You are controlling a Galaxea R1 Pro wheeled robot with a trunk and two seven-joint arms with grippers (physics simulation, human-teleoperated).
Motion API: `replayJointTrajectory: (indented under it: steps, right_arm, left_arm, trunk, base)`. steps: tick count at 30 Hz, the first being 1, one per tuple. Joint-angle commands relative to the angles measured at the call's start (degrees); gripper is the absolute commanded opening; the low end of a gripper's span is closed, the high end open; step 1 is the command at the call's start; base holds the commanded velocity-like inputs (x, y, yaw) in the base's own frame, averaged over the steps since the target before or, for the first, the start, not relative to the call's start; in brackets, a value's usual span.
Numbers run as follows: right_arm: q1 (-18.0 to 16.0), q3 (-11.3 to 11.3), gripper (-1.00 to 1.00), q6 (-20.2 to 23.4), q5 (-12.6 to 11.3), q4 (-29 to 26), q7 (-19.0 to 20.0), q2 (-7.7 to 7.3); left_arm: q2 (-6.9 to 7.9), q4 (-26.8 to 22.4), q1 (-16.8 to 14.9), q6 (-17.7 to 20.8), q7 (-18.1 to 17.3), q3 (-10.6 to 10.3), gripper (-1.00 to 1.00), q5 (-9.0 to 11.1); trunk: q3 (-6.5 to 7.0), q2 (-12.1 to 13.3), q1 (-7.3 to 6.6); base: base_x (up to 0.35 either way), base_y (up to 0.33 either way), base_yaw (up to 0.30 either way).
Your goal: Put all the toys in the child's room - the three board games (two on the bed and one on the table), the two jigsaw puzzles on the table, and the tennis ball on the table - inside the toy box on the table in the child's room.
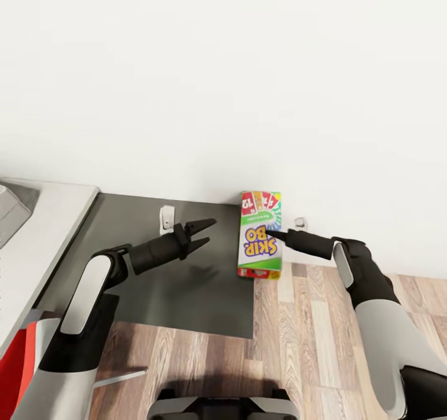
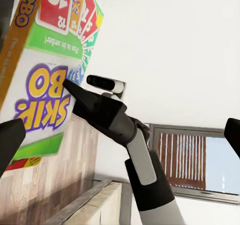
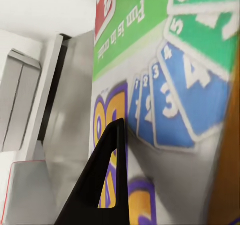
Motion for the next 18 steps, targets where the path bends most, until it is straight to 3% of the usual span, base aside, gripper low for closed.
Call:
replayJointTrajectory:
  steps: [1,18]
  right_arm:
    - [0.6,-0.4,-1.0,0.5,-1.7,-2.3,0.2,0.03]
    - [4.7,-0.6,-1.0,2.9,-1.7,-7.2,0.5,-0.16]
  left_arm:
    - [0.02,0.0,0.0,0.1,0.6,0.0,1.0,0.6]
    - [-0.01,0.0,0.3,0.1,0.6,-0.1,1.0,0.6]
  trunk:
    - [0.14,0.4,-0.2]
    - [3.19,7.2,-3.94]
  base:
    - [0.0,0.0,0.0]
    - [0.0,0.0,0.0]
